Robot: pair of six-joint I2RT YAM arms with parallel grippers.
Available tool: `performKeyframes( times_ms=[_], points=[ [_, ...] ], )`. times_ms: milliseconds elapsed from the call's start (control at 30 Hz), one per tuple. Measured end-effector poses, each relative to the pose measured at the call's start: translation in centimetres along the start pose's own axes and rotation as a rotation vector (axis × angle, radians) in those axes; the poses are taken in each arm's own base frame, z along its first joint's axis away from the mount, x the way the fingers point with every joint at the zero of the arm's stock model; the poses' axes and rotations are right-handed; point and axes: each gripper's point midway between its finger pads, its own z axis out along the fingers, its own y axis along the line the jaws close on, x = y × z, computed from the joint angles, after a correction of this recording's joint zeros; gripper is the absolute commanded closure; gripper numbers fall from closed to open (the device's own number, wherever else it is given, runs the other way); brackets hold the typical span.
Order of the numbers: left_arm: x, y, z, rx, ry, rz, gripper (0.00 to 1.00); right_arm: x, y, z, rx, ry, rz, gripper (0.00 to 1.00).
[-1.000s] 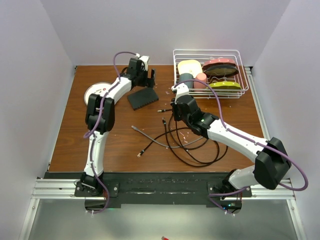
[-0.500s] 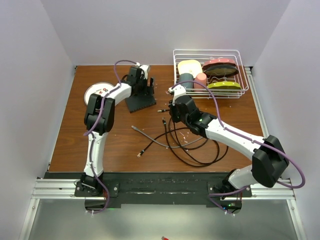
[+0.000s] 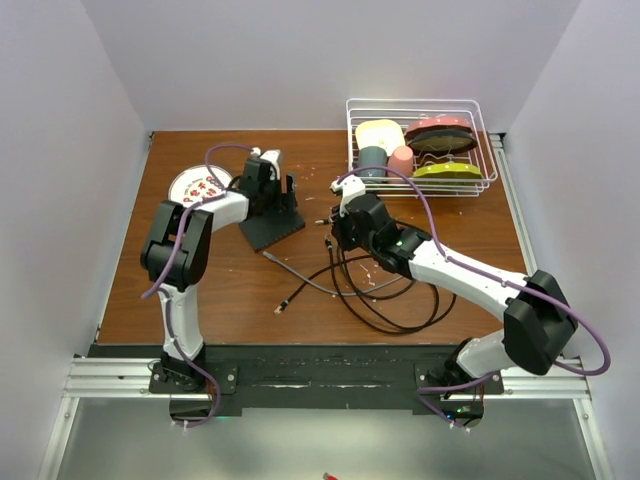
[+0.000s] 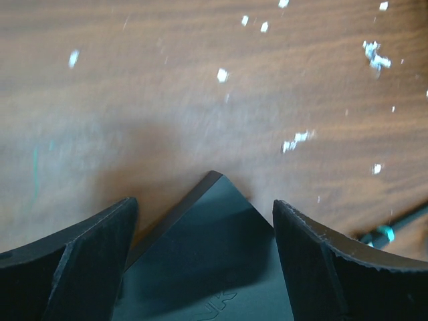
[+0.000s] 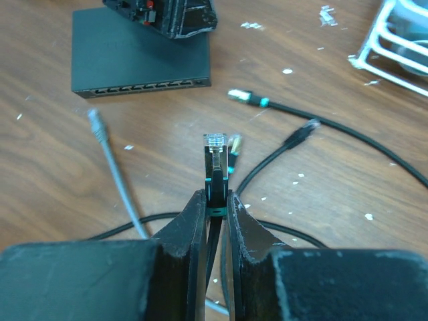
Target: Insert the plug into the switch port
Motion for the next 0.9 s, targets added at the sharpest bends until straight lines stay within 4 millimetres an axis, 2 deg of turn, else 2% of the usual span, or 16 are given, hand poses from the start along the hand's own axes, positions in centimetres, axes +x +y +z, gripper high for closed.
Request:
performKeyframes(
  times_ms=[167, 367, 500, 600, 700, 767, 900],
  points=[
    [2.3, 0.7, -2.7, -0.021, -0.007, -0.037, 0.08, 1.0, 1.9, 0.4, -0.064, 0.023, -0.033, 1.0],
    [3.9, 1.1, -5.3, -0.033, 0.003, -0.042, 0.01, 3.9, 4.4, 1.7, -0.144, 0.104, -0.097, 1.0],
    [2.4, 0.8, -8.0, -0.032, -0.053, -0.041, 0.0, 5.9, 5.8, 2.5, -0.188, 0.156, -0.138, 1.0],
    [0.0, 0.9, -11.0, -0.017, -0.148, -0.047, 0.0, 6.6, 6.6, 2.7, -0.217, 0.171, -0.156, 1.0],
    [-1.4, 1.8, -12.9, -0.015, -0.214, -0.057, 0.0, 6.6, 7.2, 3.1, -0.236, 0.172, -0.165, 1.0],
    [-1.4, 2.9, -13.3, -0.028, -0.233, -0.071, 0.0, 6.5, 7.5, 3.6, -0.241, 0.171, -0.166, 1.0],
    [1.0, 5.0, -12.8, -0.068, -0.185, -0.101, 0.0, 6.5, 8.4, 5.0, -0.252, 0.175, -0.17, 1.0]
  ],
)
